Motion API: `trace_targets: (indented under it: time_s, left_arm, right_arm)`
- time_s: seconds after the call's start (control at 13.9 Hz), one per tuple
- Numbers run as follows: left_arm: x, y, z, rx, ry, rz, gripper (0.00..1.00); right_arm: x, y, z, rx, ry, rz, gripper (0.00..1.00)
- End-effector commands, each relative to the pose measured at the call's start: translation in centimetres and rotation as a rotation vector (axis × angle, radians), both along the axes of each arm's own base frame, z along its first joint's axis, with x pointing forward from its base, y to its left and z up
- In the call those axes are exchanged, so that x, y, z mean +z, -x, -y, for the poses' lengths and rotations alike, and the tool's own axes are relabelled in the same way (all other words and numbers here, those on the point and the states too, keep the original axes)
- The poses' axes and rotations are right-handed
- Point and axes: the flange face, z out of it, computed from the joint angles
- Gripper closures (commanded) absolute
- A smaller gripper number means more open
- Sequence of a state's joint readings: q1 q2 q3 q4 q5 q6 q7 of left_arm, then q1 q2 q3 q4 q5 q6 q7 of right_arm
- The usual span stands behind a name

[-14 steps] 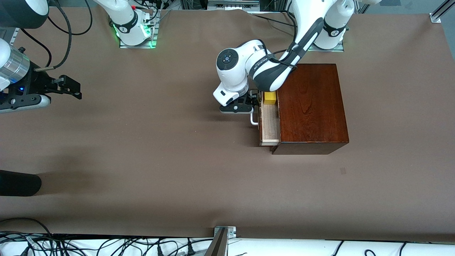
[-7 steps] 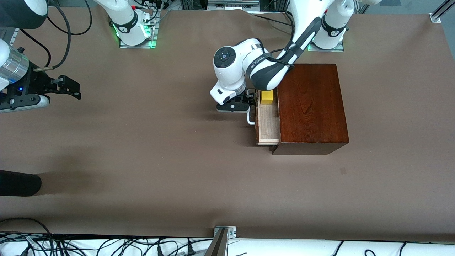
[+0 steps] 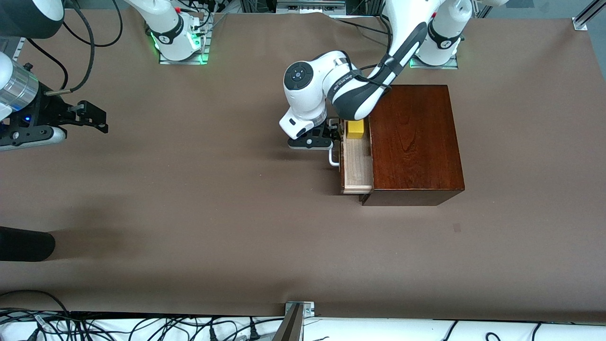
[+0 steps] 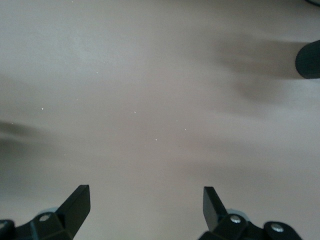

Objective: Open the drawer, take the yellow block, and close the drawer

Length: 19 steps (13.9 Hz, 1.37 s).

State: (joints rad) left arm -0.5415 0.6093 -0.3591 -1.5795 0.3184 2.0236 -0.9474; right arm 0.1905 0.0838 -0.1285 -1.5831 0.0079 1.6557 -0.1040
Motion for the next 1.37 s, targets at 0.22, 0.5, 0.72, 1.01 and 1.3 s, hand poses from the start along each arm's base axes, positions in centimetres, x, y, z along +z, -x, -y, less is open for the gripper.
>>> trace_targets:
  time_s: [0.22,0.5,0.72,1.01,1.3]
  left_arm:
    - [10.2,1.3,2.3,0.025,0.028,-0.027,0.00]
    - [15.0,0.8,-0.8,-0.108,-0.033,-0.068,0.00]
    - [16.3,-0.9,-3.4,-0.191,-0.061,-0.092,0.00]
    - [21.6,-6.1,-12.1,-0.198,-0.038,-0.063,0.00]
    - [26.9,-10.4,-23.6,-0.185,-0.007,-0.049,0.00]
  right_arm:
    - [0.4,-0.2,0.1,-0.009,-0.013,0.018,0.00]
    - [0.4,-0.3,0.0,-0.008,-0.015,0.023,0.00]
    - [0.0,0.0,-0.3,-0.005,-0.014,0.003,0.00]
    - [0.0,-0.1,-0.3,-0.005,-0.014,0.006,0.00]
    - [-0.1,-0.5,-0.5,0.000,-0.014,0.024,0.00]
